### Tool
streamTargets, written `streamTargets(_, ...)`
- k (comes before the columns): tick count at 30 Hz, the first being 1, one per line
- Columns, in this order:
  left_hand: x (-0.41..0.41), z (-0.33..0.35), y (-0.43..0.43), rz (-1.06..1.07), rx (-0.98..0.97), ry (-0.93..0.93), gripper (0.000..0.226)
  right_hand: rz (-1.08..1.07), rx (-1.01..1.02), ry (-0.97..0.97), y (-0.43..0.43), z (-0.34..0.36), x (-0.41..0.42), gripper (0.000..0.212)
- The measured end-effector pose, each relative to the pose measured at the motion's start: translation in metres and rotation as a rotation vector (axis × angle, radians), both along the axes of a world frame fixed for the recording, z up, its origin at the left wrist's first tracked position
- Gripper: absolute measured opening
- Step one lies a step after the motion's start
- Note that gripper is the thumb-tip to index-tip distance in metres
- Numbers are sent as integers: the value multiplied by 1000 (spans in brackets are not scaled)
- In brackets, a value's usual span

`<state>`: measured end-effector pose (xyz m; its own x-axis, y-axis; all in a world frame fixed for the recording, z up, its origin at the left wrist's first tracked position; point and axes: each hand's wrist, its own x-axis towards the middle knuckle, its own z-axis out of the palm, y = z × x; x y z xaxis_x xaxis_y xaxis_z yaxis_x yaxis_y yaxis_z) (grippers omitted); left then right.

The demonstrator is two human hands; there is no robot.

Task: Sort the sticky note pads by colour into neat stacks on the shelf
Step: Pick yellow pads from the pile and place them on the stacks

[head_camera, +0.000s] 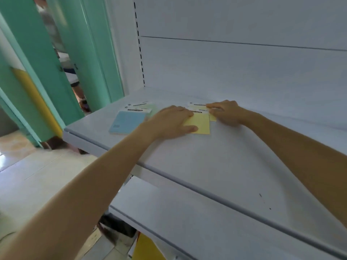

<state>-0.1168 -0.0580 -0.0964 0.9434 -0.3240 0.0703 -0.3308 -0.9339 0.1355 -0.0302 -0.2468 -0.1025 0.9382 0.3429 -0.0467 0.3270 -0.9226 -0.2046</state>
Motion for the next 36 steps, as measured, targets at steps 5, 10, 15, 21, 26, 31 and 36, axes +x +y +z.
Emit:
streamTargets(5, 16, -4, -5, 82, -69, 25, 67, -204, 88, -60, -20, -8, 2, 64)
streamTargets(10, 27, -11, -10, 91, -249, 115, 70, -230, 257, 0, -8, -5, -13, 46)
streamTargets(15, 35, -5, -13, 99, -475, 104, 50, -212, 425, -2, -13, -10, -11, 38)
streamTargets(21, 55, 5, -5, 373, -820, 51, 48, -227, 433, 22, -9, -14, -11, 55)
streamTargets(26, 59, 9, -9, 403, -848, 13, 52, -188, 561, 7, -2, -11, -14, 59)
streamTargets(31, 59, 13, 2, 396, -875, -7, 54, -208, 688, -12, -10, -5, -21, 56)
streamTargets(36, 56, 13, -3, 350, -963, 55, 53, -350, 681, -45, -54, -2, -45, 45)
